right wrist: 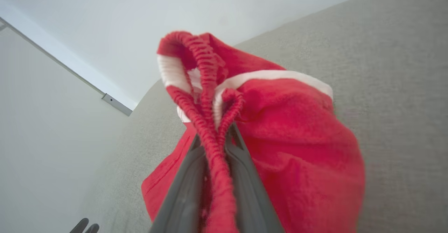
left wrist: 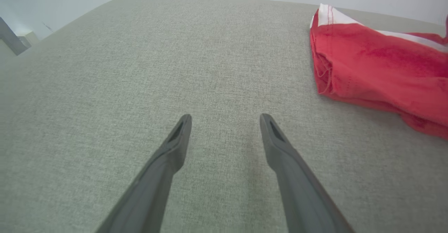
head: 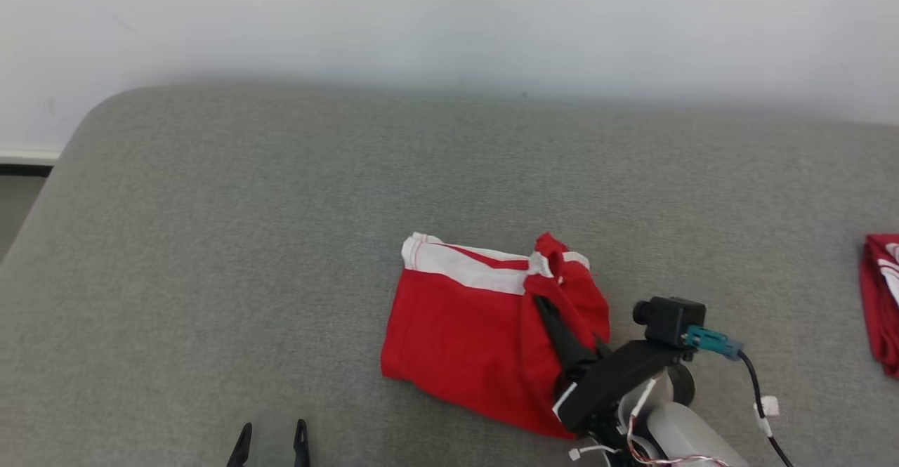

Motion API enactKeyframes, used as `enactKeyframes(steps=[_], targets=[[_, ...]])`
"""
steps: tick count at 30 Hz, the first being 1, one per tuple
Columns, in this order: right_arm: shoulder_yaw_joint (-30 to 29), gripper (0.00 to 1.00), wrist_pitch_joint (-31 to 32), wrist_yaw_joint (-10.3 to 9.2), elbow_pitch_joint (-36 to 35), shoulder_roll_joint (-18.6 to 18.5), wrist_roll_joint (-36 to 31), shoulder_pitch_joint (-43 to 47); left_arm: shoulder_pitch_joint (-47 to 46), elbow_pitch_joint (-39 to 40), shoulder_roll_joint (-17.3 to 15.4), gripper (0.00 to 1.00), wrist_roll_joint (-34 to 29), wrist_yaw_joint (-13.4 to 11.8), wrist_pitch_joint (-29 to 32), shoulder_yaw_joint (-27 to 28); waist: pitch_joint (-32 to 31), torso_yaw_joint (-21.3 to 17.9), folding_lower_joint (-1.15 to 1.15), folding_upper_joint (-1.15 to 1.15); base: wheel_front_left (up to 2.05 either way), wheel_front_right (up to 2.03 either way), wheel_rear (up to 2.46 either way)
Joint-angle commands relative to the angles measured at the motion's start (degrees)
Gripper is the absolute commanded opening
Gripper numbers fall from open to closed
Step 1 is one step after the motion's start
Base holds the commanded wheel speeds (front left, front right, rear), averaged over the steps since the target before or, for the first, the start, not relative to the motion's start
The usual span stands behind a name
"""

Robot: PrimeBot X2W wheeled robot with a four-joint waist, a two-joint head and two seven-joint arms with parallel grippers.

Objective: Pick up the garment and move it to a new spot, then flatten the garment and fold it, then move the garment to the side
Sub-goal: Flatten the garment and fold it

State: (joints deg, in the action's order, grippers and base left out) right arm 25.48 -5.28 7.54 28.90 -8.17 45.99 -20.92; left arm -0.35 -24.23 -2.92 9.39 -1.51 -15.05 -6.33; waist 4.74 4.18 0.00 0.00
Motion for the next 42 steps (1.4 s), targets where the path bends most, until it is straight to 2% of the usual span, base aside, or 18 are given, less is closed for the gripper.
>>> enactKeyframes(steps=[1, 6, 13, 14, 15, 16, 17, 18, 24, 27, 35, 42], targets=[[0.74, 0.0, -0.11, -0.15, -0.35, 0.31, 0.02, -1.0, -0.49, 0.14, 0.02, 1.0, 0.04, -0.16, -0.17, -0.04, 0.52, 2.22, 0.0, 0.0, 0.0, 0.0, 0.0], [3.41, 0.0, -1.68, -0.15, 1.71, 1.15, -1.67, -3.58, -0.4, 0.28, 0.02, 1.0, -0.37, -0.31, -0.17, -0.5, 0.84, 6.3, 0.0, 0.0, 0.0, 0.0, 0.0], [4.59, 0.0, -4.63, -0.15, 8.72, 2.56, -3.22, -7.17, -0.1, 0.66, 0.03, 1.0, -0.15, -0.29, -0.17, -0.59, 1.51, 10.95, 0.0, 0.0, 0.0, 0.0, 0.0], [4.54, 0.04, -5.19, -0.15, 9.75, 2.54, -3.44, -7.65, -0.17, 0.72, 0.03, 1.0, 0.17, -0.43, -0.16, -0.73, 1.71, 11.48, 0.0, 0.0, 0.0, 0.0, 0.0], [4.5, 0.33, -5.59, -0.15, 10.81, 2.74, -3.31, -8.19, -0.23, 0.81, 0.03, 1.0, 0.31, -0.53, -0.17, -0.78, 1.83, 11.81, 0.0, 0.0, 0.0, 0.0, 0.0], [4.41, 0.48, -6.07, -0.15, 11.72, 2.88, -3.17, -8.74, -0.3, 0.87, 0.04, 1.0, 0.32, -0.45, -0.16, -0.96, 1.96, 12.11, 0.0, 0.0, 0.0, 0.0, 0.0], [4.33, 0.98, -6.75, -0.15, 12.44, 2.99, -3.43, -9.35, -0.38, 0.97, 0.05, 1.0, 0.41, -0.48, -0.16, -1.14, 2.1, 12.35, 0.0, 0.0, 0.0, 0.0, 0.0], [4.06, 1.0, -7.35, -0.15, 13.15, 3.24, -3.07, -9.75, -0.38, 1.07, 0.03, 1.0, 0.47, -0.6, -0.17, -1.15, 2.18, 12.45, 0.0, 0.0, 0.0, 0.0, 0.0], [1.76, 1.0, -9.81, -0.15, 13.73, 2.58, -4.25, -10.51, -0.35, 1.31, 0.04, 1.0, 0.84, -1.46, -0.16, -0.83, 2.48, 11.38, 0.0, 0.0, 0.0, 0.0, 0.0], [-2.34, 1.0, -9.9, -0.15, 11.18, 1.16, -6.8, -9.23, -0.63, 1.58, 0.04, 1.0, 1.06, -1.72, -0.17, -0.55, 2.31, 9.85, 0.0, 0.0, 0.0, 0.0, 0.0], [-16.89, 1.0, -9.89, -0.15, 4.46, 0.64, -20.35, -1.65, -1.09, 2.21, 0.02, 1.0, 0.05, -1.77, -0.17, 0.89, 1.21, 4.73, 0.0, 0.0, 0.0, 0.0, 0.0], [-27.07, 1.0, -9.9, -0.15, -1.6, 3.27, -31.54, 5.47, -0.2, 3.49, 0.03, 1.0, -0.97, -1.68, -0.16, 2.68, -0.22, -0.12, 0.0, 0.0, 0.0, 0.0, 0.0]])
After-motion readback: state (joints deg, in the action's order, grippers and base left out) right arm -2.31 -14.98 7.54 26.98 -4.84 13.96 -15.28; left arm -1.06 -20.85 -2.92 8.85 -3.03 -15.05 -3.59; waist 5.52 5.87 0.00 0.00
